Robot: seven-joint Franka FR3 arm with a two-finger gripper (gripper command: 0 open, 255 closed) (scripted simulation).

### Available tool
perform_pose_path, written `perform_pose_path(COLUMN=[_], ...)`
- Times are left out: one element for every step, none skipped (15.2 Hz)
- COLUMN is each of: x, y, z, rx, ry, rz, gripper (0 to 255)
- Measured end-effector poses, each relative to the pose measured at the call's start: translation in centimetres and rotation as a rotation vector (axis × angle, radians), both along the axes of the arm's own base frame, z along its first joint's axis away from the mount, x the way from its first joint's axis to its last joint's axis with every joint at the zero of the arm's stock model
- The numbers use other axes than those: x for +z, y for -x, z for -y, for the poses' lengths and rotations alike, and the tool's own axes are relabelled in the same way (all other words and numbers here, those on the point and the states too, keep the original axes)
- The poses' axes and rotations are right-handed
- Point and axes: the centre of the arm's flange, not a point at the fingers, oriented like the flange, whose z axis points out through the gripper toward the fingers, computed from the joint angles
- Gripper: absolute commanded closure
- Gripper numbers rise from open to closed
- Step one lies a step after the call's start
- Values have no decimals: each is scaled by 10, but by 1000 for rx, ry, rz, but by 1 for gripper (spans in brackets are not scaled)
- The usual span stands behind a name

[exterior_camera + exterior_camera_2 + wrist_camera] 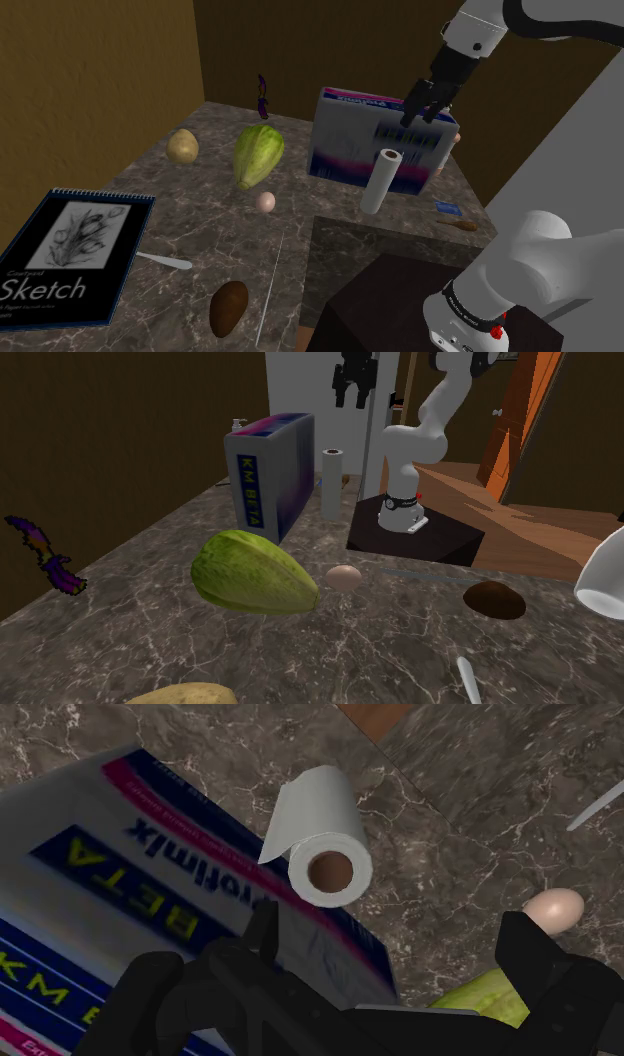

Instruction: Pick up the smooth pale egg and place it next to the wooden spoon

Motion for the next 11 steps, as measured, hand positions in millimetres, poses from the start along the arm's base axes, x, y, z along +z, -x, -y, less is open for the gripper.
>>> perform_pose_path(x=[0, -2, -8, -13, -20, -26, -34, -40, -45, -55, -61], y=[0, -4, -11, -18, -26, -33, -39, -47, -56, -64, -72], z=[0, -5, -12, -21, -30, -37, -46, -57, -65, -72, -83], rx=[0, 1, 1, 2, 3, 4, 6, 7, 8, 9, 11], ry=[0, 3, 8, 13, 19, 25, 32, 38, 44, 50, 57], rz=[0, -2, -7, -11, -17, -22, -27, -32, -37, -43, -48], gripper=[0, 0, 0, 0, 0, 0, 0, 0, 0, 0, 0])
